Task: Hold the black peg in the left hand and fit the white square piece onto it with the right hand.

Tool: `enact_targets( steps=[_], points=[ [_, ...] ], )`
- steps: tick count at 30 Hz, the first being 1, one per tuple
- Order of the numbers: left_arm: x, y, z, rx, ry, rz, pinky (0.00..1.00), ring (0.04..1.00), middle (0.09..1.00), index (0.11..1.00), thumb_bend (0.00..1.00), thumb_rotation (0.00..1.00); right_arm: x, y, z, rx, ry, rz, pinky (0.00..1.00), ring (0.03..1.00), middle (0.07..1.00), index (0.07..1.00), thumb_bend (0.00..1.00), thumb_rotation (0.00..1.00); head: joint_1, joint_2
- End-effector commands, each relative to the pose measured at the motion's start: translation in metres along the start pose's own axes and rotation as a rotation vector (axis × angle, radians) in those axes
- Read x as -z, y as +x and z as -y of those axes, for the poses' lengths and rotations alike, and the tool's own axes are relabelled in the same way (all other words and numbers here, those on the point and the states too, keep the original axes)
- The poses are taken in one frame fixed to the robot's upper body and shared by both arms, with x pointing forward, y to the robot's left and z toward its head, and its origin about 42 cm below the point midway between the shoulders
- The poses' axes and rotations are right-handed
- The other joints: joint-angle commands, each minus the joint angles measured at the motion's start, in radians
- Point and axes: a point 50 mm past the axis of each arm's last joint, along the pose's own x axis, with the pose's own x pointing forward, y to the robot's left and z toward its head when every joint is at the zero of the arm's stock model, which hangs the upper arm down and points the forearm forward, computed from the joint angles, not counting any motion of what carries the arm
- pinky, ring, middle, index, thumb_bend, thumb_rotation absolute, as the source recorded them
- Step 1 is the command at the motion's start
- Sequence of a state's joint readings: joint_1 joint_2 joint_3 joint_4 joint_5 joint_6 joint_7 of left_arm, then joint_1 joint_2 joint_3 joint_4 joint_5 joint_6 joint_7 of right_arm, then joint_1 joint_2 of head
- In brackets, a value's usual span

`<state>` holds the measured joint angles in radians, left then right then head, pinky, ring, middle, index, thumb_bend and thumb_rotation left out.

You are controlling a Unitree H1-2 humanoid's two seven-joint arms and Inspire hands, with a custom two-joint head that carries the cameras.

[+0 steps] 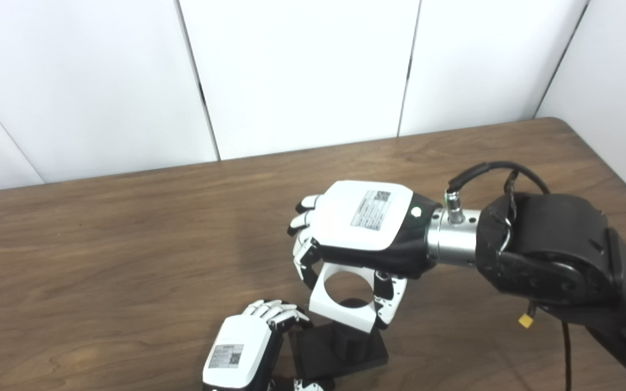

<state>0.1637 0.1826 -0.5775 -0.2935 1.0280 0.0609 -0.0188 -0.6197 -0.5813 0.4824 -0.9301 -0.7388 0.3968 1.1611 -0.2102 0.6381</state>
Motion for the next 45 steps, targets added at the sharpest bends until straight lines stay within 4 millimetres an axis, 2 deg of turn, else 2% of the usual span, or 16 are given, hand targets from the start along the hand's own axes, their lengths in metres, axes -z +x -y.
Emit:
enact_targets(
  steps=[1,7,20,45],
  points=[
    [0.001,-0.012,0.012,0.108,0.024,-0.006,0.85,0.806,0.758,0.489,0.51,0.05,0.003,-0.006,0.000,-0.067,0.031,-0.051,0.92,0.880,0.750,0.485,0.52,0.12,0.001,0.001],
    [0.001,-0.012,0.011,0.106,0.029,-0.005,0.85,0.804,0.755,0.489,0.51,0.05,0.006,-0.006,-0.014,-0.073,0.031,-0.070,0.90,0.879,0.744,0.486,0.52,0.12,0.001,0.003],
    [0.001,-0.014,0.009,0.104,0.026,-0.008,0.84,0.801,0.752,0.488,0.51,0.05,0.004,-0.003,-0.030,-0.089,0.076,-0.088,0.90,0.883,0.755,0.482,0.52,0.12,0.000,0.007],
    [-0.002,-0.011,0.007,0.109,0.017,-0.009,0.86,0.808,0.759,0.489,0.51,0.05,-0.004,0.006,-0.038,-0.084,0.112,-0.086,0.91,0.905,0.755,0.484,0.52,0.12,0.006,0.019]
  ],
)
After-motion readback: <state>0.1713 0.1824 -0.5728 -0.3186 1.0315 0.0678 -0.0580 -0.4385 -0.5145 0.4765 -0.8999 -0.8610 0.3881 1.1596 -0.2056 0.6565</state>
